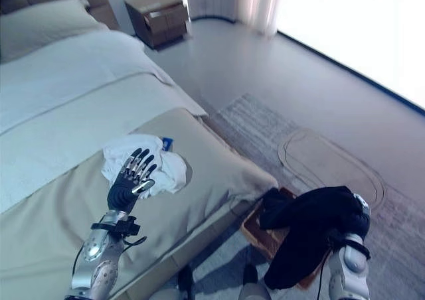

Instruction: Pick up clothes into the bucket

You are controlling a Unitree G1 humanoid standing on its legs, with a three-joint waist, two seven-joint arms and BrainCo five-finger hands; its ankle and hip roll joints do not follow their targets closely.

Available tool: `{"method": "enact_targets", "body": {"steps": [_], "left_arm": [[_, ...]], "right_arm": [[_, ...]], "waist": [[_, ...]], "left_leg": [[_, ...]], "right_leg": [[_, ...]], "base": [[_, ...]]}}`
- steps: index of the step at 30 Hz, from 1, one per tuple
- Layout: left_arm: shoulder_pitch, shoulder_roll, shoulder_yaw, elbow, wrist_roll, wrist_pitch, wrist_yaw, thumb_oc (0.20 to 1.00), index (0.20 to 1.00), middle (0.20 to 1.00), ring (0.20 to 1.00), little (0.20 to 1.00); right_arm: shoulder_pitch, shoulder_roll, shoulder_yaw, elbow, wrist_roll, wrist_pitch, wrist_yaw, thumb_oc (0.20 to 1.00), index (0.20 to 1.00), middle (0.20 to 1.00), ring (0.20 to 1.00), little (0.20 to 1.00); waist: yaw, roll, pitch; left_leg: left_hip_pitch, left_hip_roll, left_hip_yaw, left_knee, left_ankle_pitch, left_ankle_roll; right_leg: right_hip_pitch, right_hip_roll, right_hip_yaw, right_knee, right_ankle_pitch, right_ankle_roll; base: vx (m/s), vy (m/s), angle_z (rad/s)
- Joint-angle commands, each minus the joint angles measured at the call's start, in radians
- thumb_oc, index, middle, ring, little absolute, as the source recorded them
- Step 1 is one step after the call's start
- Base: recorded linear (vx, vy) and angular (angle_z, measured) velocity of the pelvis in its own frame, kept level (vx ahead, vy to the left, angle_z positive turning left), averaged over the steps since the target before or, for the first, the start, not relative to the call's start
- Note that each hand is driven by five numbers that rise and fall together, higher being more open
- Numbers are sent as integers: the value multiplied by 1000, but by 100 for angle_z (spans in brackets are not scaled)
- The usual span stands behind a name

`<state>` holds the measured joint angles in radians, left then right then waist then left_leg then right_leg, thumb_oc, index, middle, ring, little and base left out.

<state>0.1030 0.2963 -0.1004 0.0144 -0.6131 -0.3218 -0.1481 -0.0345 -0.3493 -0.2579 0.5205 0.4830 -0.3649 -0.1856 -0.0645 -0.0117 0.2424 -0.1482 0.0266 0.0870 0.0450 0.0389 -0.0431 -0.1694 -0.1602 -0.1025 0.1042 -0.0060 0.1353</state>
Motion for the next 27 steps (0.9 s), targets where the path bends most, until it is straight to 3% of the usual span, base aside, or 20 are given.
{"method": "enact_targets", "body": {"steps": [1, 11, 19, 27], "left_arm": [[-28, 18, 33, -99, -37, -84, 9, 1000, 1000, 1000, 1000, 1000], [-67, 41, -26, -120, -53, -104, 37, 1000, 1000, 1000, 1000, 1000], [-100, 69, -95, -159, -50, -115, 73, 1000, 1000, 1000, 1000, 1000], [-144, 78, -147, -194, -41, -126, 117, 1000, 1000, 1000, 1000, 1000]], "right_arm": [[-111, -115, 16, -65, 6, -60, -25, 200, 200, 200, 200, 200], [-269, -215, 24, -17, 4, -77, -114, 200, 200, 200, 200, 200], [-442, -378, 92, 41, -23, -77, -184, 200, 200, 200, 200, 200], [-574, -393, 209, 91, -47, -57, -207, 200, 200, 200, 200, 200]], "waist": [[3, -15, 34], [-2, 20, 82], [1, 52, 139], [-5, 72, 177]], "left_leg": [[-93, -13, -18, 216, -138, 41], [-284, -7, 9, 316, -147, 39], [-405, -3, 27, 366, -158, 39], [-566, 0, 23, 476, -185, 40]], "right_leg": [[-107, -30, 12, 96, 71, 17], [-323, -33, 29, 205, 65, 13], [-464, -29, 51, 261, 61, 13], [-618, -23, 66, 363, 42, -4]], "base": [[-137, 12, -19], [-106, -5, -9], [-66, -2, -12], [-37, -14, 1]]}}
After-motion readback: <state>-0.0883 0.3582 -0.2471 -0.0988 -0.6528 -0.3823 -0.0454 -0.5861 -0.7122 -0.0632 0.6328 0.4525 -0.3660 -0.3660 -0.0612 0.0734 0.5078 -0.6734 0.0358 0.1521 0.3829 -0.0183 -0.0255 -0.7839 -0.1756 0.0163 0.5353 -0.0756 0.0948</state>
